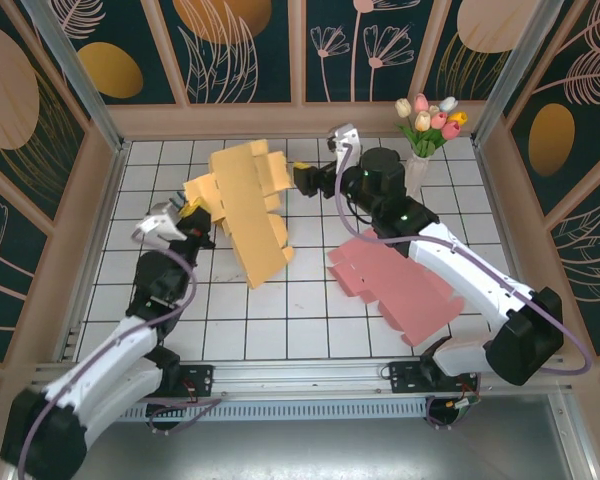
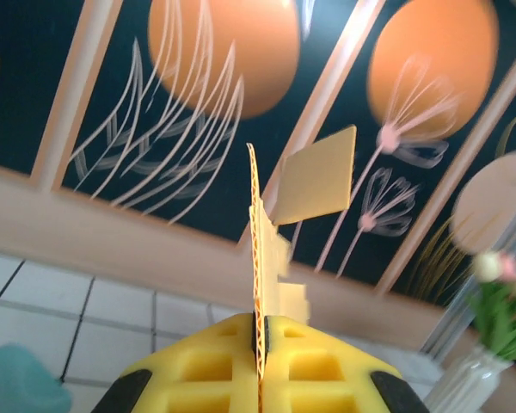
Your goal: Fold the paper box
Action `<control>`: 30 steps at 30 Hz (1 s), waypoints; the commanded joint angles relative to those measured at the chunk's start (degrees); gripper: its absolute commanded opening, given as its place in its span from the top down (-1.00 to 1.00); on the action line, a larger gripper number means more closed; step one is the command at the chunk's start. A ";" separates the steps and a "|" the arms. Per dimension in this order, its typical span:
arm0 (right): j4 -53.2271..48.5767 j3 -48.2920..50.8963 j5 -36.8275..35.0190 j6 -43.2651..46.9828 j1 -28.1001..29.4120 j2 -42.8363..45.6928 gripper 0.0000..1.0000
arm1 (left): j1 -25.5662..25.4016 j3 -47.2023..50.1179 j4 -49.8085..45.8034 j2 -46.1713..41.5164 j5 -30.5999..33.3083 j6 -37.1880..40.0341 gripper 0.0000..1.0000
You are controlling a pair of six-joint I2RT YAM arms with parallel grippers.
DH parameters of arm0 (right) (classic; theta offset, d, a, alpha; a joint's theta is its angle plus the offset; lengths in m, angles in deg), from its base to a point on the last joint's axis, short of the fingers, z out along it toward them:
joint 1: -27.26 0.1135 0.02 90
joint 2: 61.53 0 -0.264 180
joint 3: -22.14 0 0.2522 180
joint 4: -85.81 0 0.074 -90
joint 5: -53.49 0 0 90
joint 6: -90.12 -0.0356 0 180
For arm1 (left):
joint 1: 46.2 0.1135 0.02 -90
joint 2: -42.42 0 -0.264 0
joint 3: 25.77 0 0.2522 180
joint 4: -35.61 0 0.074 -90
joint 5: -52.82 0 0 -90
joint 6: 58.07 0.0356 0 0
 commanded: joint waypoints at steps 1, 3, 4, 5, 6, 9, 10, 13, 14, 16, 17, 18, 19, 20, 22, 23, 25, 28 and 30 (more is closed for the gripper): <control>-5.91 -2.83 13.72 16.31 0.78 -1.42 -0.90 | -0.01 3.74 0.47 -5.28 -7.21 -1.94 1.00; -13.02 -7.01 19.56 27.68 0.97 -3.10 -0.88 | -0.01 3.26 -0.13 -7.33 -13.22 -1.43 1.00; -15.63 -8.79 20.77 30.78 1.20 -3.65 -0.87 | -0.01 2.67 -0.94 -7.72 -15.19 -1.11 1.00; -17.90 -10.36 22.07 33.13 1.39 -3.82 -0.86 | -0.01 1.60 -2.65 -7.94 -17.17 -0.67 1.00; -19.81 -11.57 23.00 35.66 1.47 -3.64 -0.83 | 0.01 0.55 -4.18 -7.97 -18.73 -0.22 1.00; -25.65 -14.68 23.53 44.20 2.27 -2.66 -0.77 | -0.01 -0.56 -6.12 -8.34 -23.00 1.56 1.00; -27.12 -15.43 23.26 46.49 2.37 -2.47 -0.74 | -0.01 -0.36 -5.84 -8.58 -24.08 2.36 1.00; -31.98 -18.97 20.68 50.79 2.19 -3.13 -0.67 | -0.01 1.50 -2.74 -8.53 -26.04 4.75 1.00; -34.28 -20.77 20.02 51.82 2.11 -4.14 -0.61 | -0.01 2.04 -1.22 -8.22 -26.80 5.41 1.00; -39.36 -24.96 19.17 53.12 2.10 -6.78 -0.52 | -0.01 2.77 1.52 -7.22 -28.46 6.38 1.00; -42.60 -27.60 19.27 53.51 2.10 -8.59 -0.49 | -0.01 3.04 2.56 -6.64 -28.79 6.86 1.00; -45.57 -30.04 19.49 53.84 2.10 -10.16 -0.46 | -0.01 3.23 3.31 -6.12 -28.79 7.42 1.00; -47.64 -31.79 19.51 54.03 2.10 -11.59 -0.45 | -0.01 3.40 3.81 -5.72 -28.72 7.77 1.00; -49.52 -33.28 19.18 54.18 2.09 -12.86 -0.42 | -0.03 3.63 4.42 -5.31 -28.65 8.24 1.00; -51.67 -34.78 18.47 54.87 2.10 -14.65 -0.41 | -0.01 4.52 6.00 -4.84 -28.54 8.59 1.00; -52.40 -35.10 18.06 55.36 2.02 -15.28 -0.40 | -0.03 4.91 6.71 -4.89 -28.62 8.73 1.00; -53.76 -36.00 17.89 56.10 1.46 -16.53 -0.40 | -0.07 5.28 7.06 -5.02 -28.97 8.90 1.00; -57.32 -39.74 19.14 56.26 -0.01 -19.15 -0.39 | -0.09 6.38 7.64 -5.58 -29.33 8.98 1.00; -60.40 -42.26 19.51 56.62 -0.75 -21.04 -0.38 | -0.09 7.41 8.74 -6.06 -29.33 8.84 1.00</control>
